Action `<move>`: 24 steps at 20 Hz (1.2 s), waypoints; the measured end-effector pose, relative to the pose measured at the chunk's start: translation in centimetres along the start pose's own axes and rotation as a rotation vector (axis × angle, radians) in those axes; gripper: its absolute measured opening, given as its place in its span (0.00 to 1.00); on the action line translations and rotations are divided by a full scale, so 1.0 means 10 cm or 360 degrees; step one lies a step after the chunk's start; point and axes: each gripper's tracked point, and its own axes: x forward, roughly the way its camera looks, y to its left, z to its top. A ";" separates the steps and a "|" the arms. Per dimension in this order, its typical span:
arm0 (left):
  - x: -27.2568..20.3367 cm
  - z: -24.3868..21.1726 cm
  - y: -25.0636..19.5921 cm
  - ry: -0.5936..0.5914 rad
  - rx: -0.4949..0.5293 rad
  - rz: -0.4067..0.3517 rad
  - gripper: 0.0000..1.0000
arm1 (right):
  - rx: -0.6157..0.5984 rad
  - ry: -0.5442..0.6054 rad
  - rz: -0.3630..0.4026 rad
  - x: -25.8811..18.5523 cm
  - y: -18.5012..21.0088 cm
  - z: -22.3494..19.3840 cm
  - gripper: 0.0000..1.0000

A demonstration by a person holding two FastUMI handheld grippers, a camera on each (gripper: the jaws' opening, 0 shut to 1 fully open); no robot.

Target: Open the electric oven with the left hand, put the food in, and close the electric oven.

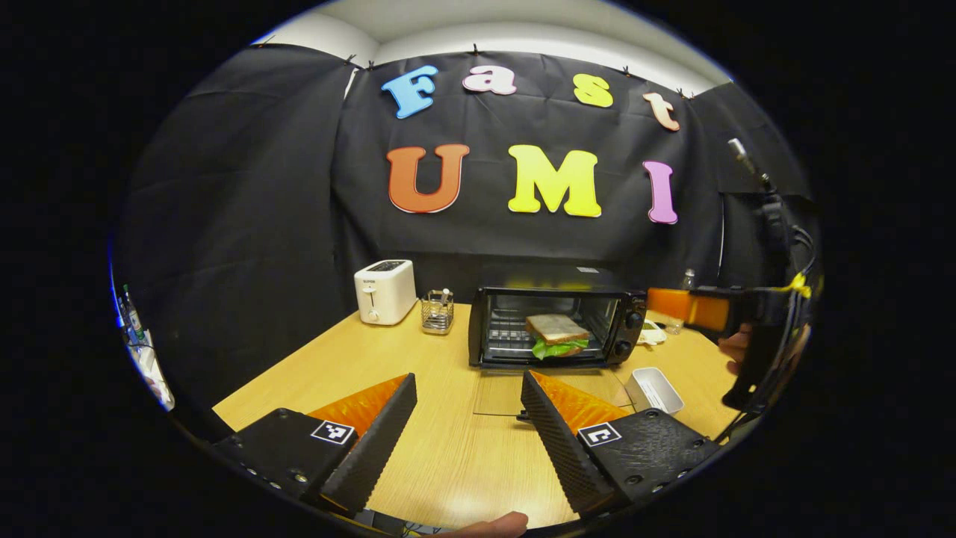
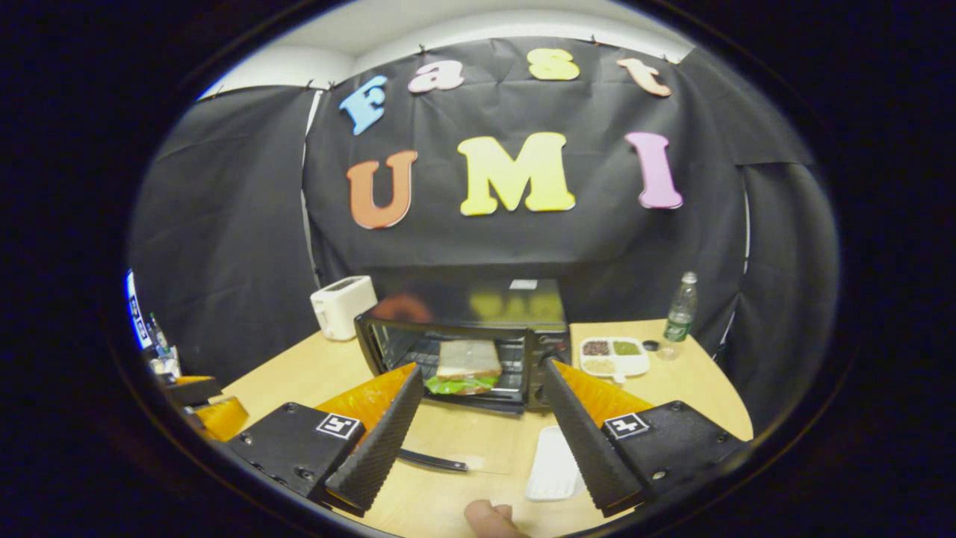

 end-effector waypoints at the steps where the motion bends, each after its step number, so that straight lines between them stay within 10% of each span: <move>1: 0.08 -0.05 -0.07 0.0031 0.0004 -0.0015 0.93 | 0.0011 -0.0057 -0.0006 -0.11 -0.07 0.13 0.99; 12: 0.70 -0.91 -0.87 0.0431 0.0128 -0.0151 0.94 | -0.0035 -0.0549 -0.0313 -1.43 -1.18 0.85 0.94; 24: 0.92 -1.43 -1.26 0.0680 0.0152 -0.0191 0.95 | 0.0014 -0.0566 -0.0390 -1.59 -1.67 0.74 0.95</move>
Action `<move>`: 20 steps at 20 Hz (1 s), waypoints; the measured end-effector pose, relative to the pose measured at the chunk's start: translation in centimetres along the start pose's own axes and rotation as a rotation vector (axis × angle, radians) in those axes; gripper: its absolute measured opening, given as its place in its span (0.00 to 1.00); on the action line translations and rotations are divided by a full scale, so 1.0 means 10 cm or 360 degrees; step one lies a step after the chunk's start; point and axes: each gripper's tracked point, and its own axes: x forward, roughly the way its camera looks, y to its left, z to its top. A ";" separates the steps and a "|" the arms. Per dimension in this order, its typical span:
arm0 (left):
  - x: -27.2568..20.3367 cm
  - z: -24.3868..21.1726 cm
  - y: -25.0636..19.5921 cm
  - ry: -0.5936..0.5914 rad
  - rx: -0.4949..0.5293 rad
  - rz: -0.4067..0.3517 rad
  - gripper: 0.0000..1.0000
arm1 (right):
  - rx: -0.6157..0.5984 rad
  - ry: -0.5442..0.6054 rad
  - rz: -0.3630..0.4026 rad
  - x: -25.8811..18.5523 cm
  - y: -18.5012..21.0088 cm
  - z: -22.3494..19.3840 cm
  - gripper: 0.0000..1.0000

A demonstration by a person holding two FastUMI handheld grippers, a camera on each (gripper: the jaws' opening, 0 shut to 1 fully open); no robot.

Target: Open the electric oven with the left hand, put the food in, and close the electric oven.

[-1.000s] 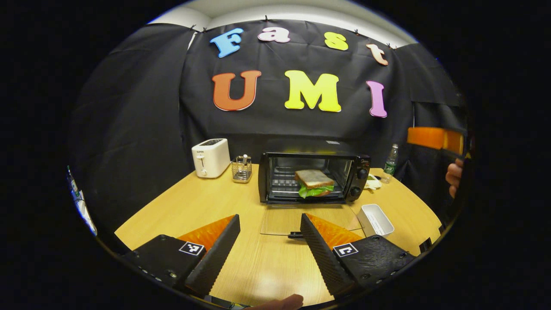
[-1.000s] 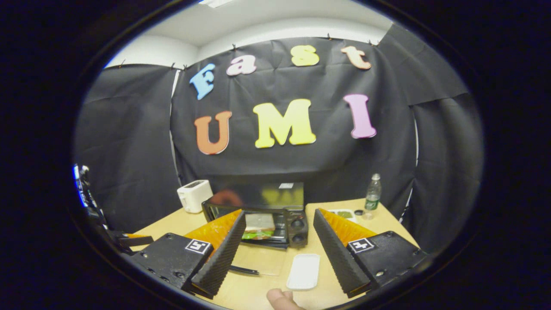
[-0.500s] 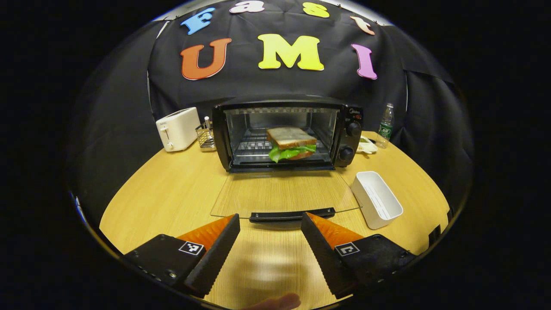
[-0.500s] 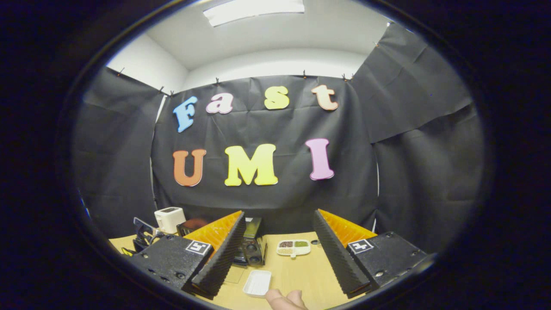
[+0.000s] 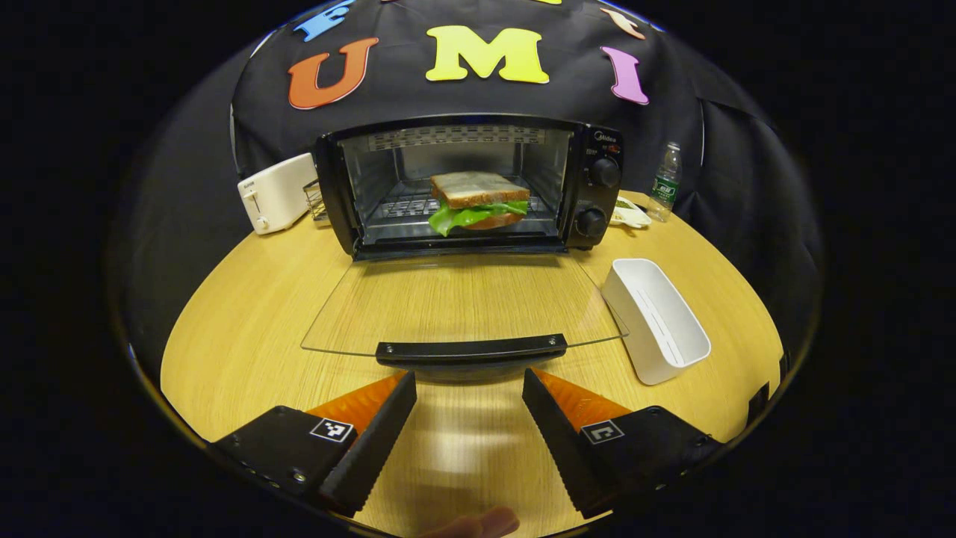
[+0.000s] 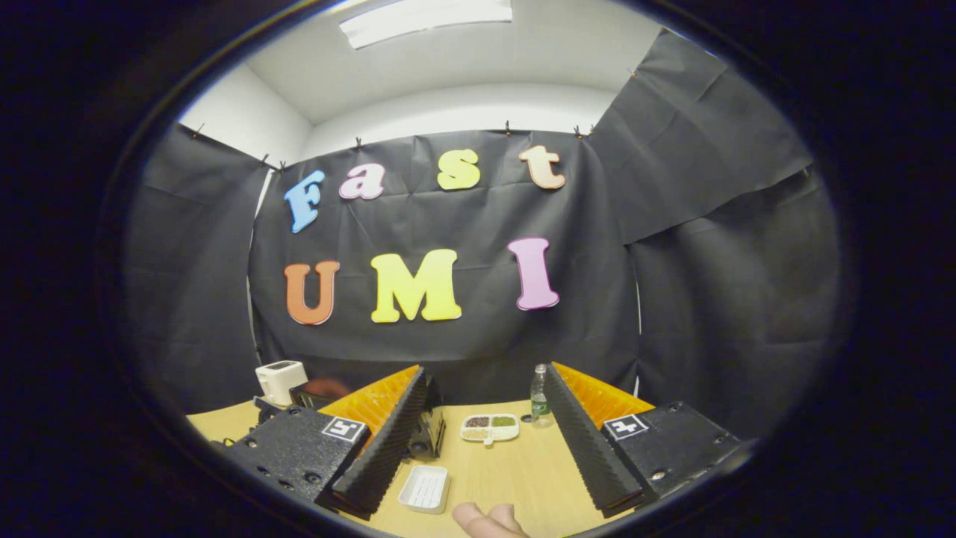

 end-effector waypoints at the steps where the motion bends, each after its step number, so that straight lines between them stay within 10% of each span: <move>1: 0.04 0.03 0.00 -0.0010 0.0002 0.0011 0.95 | 0.0001 -0.0001 -0.0003 0.01 -0.03 -0.01 0.95; 20: 0.04 0.18 -0.04 0.0041 -0.0040 0.0031 0.93 | 0.0077 0.0013 0.0007 0.21 -0.20 -0.11 0.95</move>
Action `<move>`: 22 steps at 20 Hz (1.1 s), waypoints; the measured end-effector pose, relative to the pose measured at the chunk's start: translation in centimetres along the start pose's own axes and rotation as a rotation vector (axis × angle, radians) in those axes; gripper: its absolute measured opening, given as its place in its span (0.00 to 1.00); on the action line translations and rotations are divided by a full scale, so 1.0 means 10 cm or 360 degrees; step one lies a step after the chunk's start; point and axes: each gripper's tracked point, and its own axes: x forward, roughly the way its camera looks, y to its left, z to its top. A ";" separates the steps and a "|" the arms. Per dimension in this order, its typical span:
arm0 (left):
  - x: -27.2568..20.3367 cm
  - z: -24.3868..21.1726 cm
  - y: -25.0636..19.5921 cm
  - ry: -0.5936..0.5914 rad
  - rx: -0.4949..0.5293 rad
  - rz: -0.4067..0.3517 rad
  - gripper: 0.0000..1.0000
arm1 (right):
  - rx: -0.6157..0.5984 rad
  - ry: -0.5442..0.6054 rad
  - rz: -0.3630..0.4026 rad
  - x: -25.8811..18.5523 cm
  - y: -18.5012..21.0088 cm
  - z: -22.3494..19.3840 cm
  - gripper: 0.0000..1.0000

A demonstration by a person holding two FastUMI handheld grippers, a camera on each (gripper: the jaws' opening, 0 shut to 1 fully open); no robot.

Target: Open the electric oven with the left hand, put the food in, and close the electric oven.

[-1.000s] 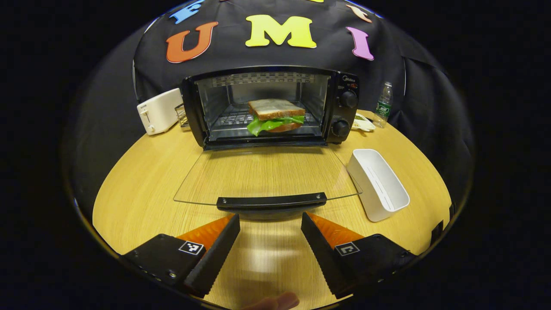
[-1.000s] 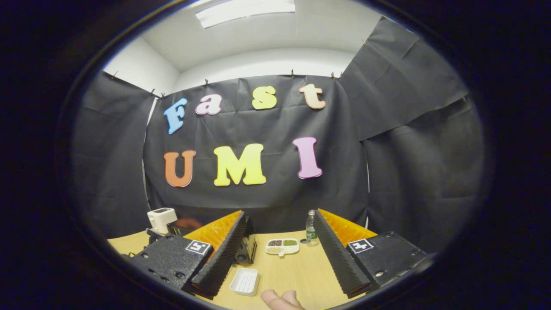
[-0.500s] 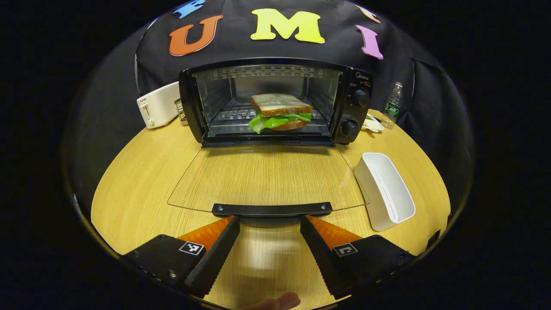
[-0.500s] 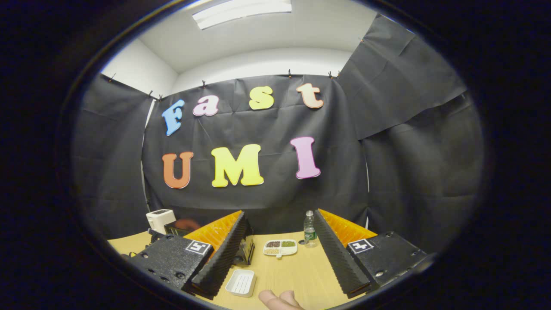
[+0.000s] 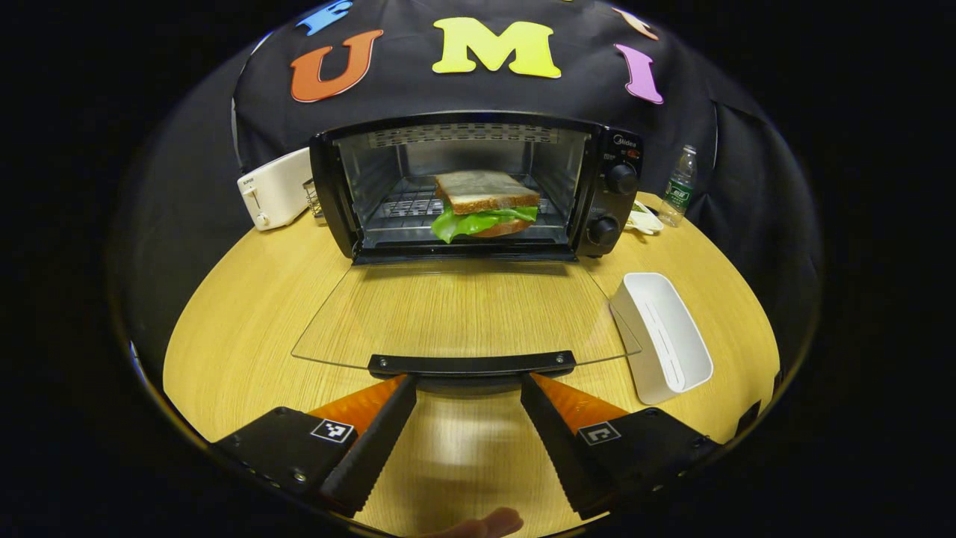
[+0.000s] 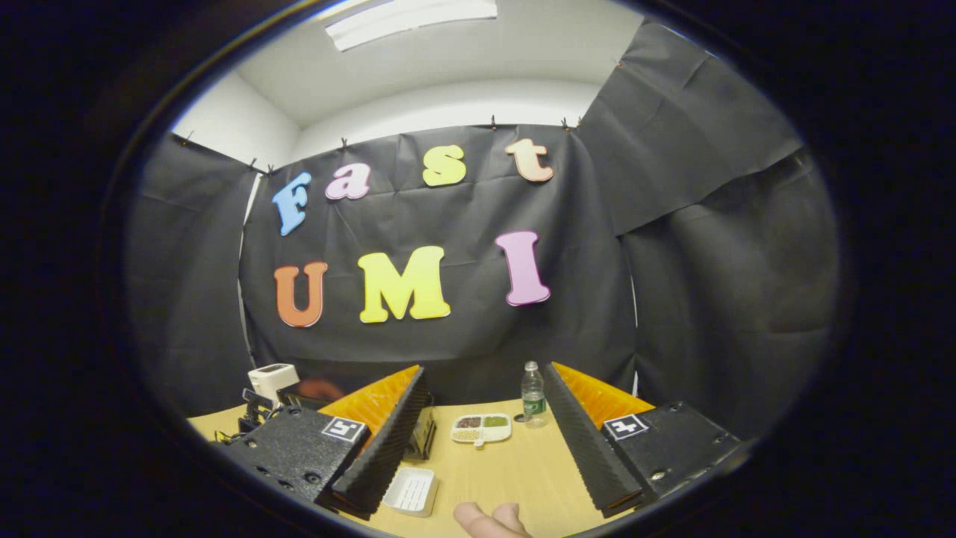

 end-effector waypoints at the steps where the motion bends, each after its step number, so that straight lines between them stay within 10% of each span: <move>1: -0.02 0.03 0.00 -0.0017 0.0001 0.0000 0.93 | 0.0005 -0.0001 0.0016 0.00 0.03 0.00 0.95; 7: -0.17 0.37 0.02 -0.0164 0.0037 0.0001 0.93 | 0.0010 -0.0073 0.0146 -0.04 0.22 0.10 1.00; 13: -0.25 0.76 0.04 -0.0310 0.0045 0.0001 0.84 | -0.0003 -0.0101 -0.0007 -0.18 0.06 0.15 1.00; 22: -0.16 1.54 0.28 -0.0564 0.0001 0.0110 0.96 | -0.0024 -0.0043 -0.0076 -0.50 -0.03 0.14 0.94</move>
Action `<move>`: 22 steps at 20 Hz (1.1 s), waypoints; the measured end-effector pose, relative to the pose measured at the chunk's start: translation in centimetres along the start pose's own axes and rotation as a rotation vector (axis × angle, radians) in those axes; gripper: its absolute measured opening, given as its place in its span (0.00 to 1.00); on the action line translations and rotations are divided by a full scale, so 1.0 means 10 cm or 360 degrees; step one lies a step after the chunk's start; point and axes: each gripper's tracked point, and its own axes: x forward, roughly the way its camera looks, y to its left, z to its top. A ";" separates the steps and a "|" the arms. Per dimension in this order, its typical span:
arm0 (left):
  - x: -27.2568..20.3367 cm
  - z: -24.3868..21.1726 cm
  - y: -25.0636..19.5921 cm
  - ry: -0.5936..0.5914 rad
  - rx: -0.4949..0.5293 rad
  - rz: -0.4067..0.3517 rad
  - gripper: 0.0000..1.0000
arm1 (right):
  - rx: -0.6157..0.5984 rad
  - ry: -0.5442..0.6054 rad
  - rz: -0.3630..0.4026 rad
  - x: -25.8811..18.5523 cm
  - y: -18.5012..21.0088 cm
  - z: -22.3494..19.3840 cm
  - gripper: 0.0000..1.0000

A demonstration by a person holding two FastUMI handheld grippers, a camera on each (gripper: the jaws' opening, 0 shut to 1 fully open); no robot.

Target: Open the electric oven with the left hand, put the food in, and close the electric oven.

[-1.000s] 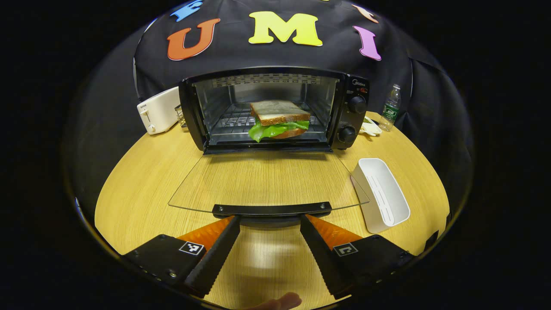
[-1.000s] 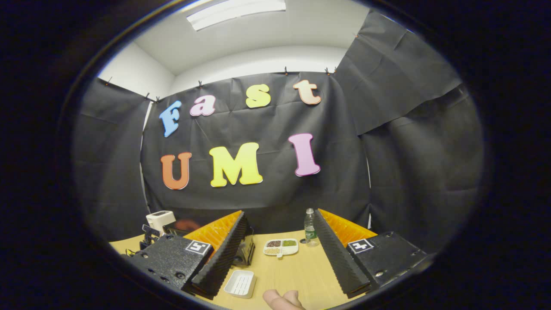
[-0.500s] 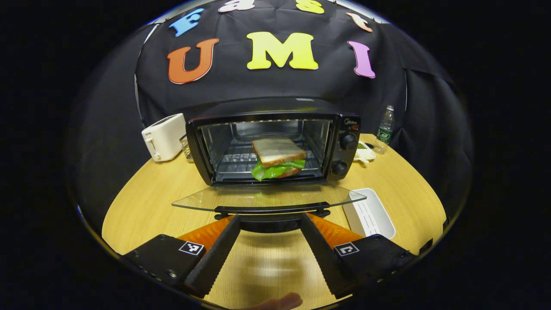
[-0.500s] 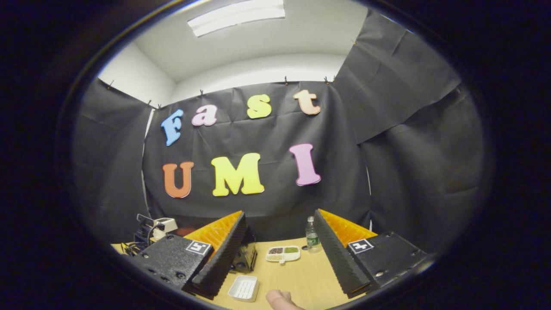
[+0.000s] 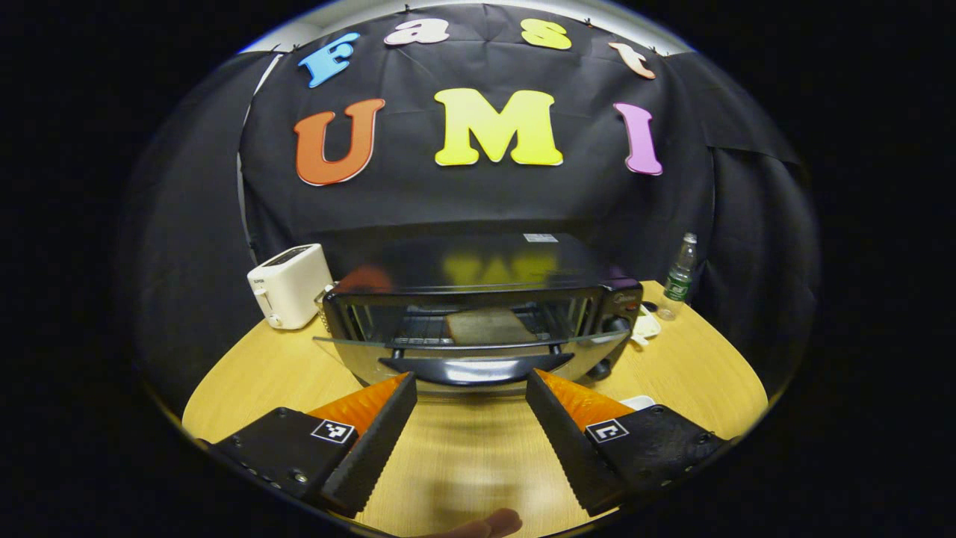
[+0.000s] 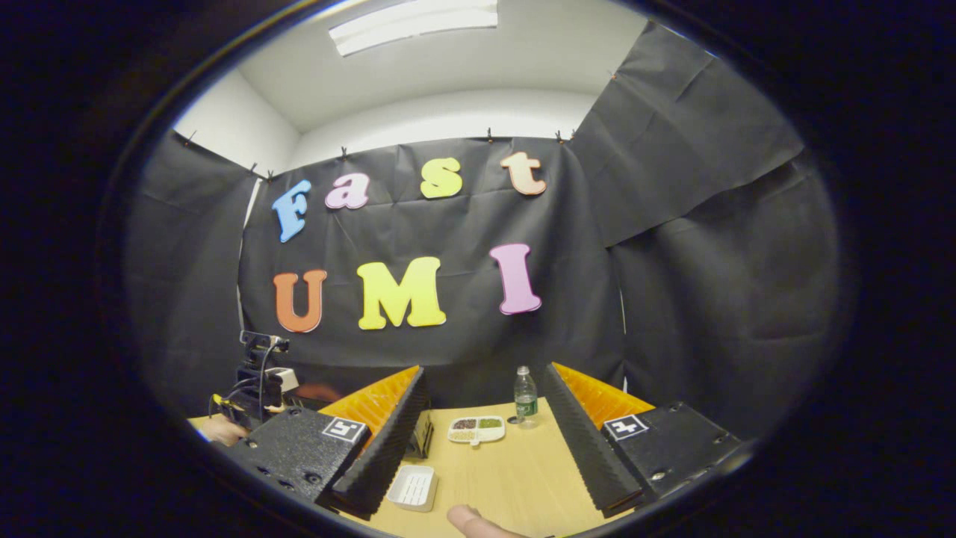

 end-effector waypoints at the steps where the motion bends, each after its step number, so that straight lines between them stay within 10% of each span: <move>1: -0.02 0.03 0.08 -0.0027 -0.0003 0.0019 0.96 | 0.0003 -0.0005 0.0010 -0.05 0.02 0.01 0.94; 22: -3.54 0.60 0.55 -0.0740 -0.0183 -0.0012 0.94 | -0.0179 0.0005 0.0206 -1.12 0.80 0.14 0.94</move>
